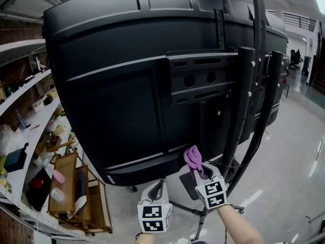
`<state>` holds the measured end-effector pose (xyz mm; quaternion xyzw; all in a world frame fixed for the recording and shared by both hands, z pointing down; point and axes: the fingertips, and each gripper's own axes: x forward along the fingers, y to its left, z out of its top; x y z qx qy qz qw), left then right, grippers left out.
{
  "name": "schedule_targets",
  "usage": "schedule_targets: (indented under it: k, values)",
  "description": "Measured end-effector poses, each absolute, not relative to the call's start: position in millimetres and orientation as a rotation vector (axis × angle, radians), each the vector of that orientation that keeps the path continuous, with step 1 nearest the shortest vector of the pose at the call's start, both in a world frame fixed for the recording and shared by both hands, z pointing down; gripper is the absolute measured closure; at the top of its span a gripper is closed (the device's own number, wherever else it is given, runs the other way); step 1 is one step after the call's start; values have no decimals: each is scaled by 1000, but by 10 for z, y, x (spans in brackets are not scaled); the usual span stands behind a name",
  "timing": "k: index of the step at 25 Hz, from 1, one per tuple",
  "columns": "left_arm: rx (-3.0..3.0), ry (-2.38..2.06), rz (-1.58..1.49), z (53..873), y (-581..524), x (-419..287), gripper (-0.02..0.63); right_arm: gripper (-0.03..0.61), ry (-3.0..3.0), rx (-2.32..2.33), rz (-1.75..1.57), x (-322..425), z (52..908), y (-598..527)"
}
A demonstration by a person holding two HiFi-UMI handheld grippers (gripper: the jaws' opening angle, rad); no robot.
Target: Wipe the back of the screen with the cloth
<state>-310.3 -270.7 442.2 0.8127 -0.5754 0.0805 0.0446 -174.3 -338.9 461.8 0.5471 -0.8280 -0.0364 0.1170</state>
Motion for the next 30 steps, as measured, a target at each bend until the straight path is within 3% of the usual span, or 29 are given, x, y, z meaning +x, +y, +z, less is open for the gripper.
schedule_targets:
  k: [7, 11, 25, 30]
  values:
    - [2472, -1646, 243, 4466, -2676, -2910, 606, 515, -2492, 1613, -61, -1772, 4522, -3001]
    - [2496, -1616, 216, 4392, -2592, -2473, 606, 515, -2536, 1625, -52, -1398, 4406, -2708]
    - [2600, -1274, 214, 4627, -2170, 1283, 606, 515, -2265, 1902, -99, 2476, 4292, -1862]
    - [2658, -1182, 326, 4648, -2069, 2201, 606, 515, -2223, 1974, -46, 3318, 4329, -1681]
